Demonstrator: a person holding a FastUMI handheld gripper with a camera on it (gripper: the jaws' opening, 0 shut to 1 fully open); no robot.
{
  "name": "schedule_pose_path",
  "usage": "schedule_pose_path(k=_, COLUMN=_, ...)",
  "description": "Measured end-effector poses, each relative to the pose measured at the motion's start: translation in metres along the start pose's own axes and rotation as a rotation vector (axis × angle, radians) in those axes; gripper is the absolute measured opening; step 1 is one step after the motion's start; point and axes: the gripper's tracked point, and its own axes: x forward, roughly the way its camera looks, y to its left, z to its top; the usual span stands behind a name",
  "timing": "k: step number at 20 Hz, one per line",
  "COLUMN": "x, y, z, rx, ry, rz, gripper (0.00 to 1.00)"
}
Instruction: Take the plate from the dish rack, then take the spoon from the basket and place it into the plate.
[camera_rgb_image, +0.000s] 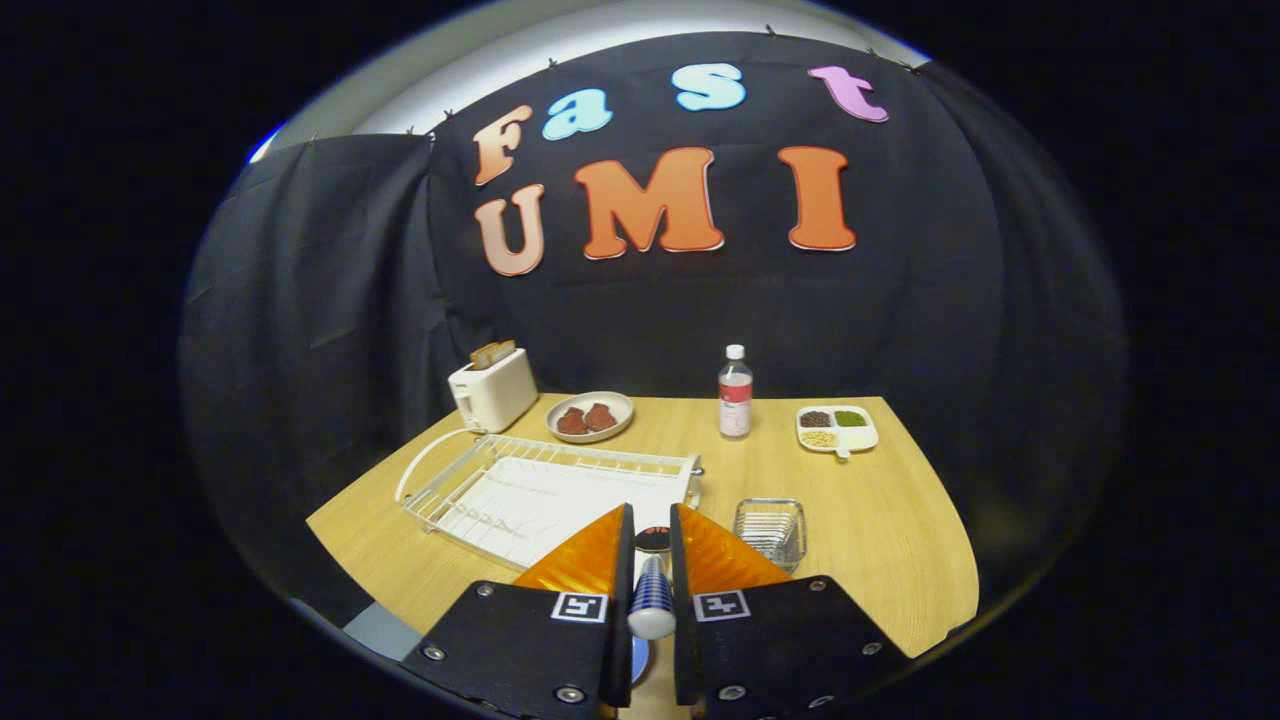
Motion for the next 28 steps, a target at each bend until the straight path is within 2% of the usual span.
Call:
schedule_pose_path(k=4, x=0.001, y=0.036, z=-0.026, rx=0.002, ry=0.063, rz=0.119, gripper=0.17)
schedule_pose_path(k=10, x=0.0, y=0.086, z=-0.063, rx=-0.064, ry=0.129, rz=0.318, gripper=0.17)
schedule_pose_path(k=13, x=0.01, y=0.096, z=-0.091, rx=-0.115, ry=0.171, rz=0.367, gripper=0.17)
schedule_pose_path(k=20, x=0.029, y=0.092, z=-0.139, rx=-0.168, ry=0.215, rz=0.388, gripper=0.18)
schedule_pose_path(k=28, x=0.027, y=0.06, z=-0.203, rx=-0.173, ry=0.306, rz=0.308, gripper=0.2)
